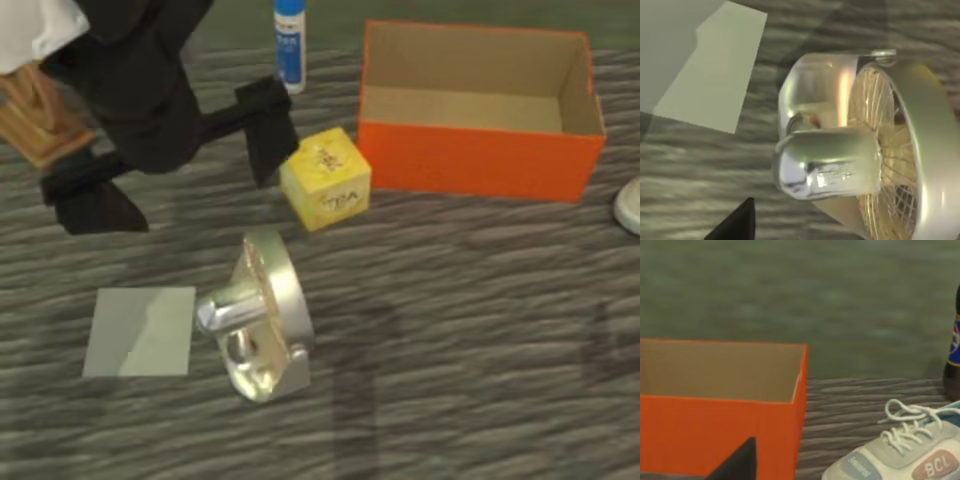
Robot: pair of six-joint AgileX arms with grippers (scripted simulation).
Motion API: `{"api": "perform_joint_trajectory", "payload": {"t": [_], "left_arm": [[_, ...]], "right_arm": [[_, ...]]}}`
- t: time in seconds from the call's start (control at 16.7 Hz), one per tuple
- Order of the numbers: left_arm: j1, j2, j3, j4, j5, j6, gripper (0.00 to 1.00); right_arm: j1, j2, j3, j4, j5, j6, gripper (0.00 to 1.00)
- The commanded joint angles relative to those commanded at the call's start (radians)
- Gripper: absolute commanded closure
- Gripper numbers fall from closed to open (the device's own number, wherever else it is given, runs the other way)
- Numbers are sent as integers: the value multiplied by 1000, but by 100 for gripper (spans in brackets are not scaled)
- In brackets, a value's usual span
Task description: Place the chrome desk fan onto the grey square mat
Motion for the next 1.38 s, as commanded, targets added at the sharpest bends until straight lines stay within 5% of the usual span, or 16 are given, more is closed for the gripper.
{"api": "perform_joint_trajectory", "payload": {"t": [0.48,1.38], "left_arm": [[-104,324,305,-231,1,-167,0],[-102,327,111,-34,1,-165,0]], "right_arm": [[0,0,0,0,0,0,0],[0,0,0,0,0,0,0]]}}
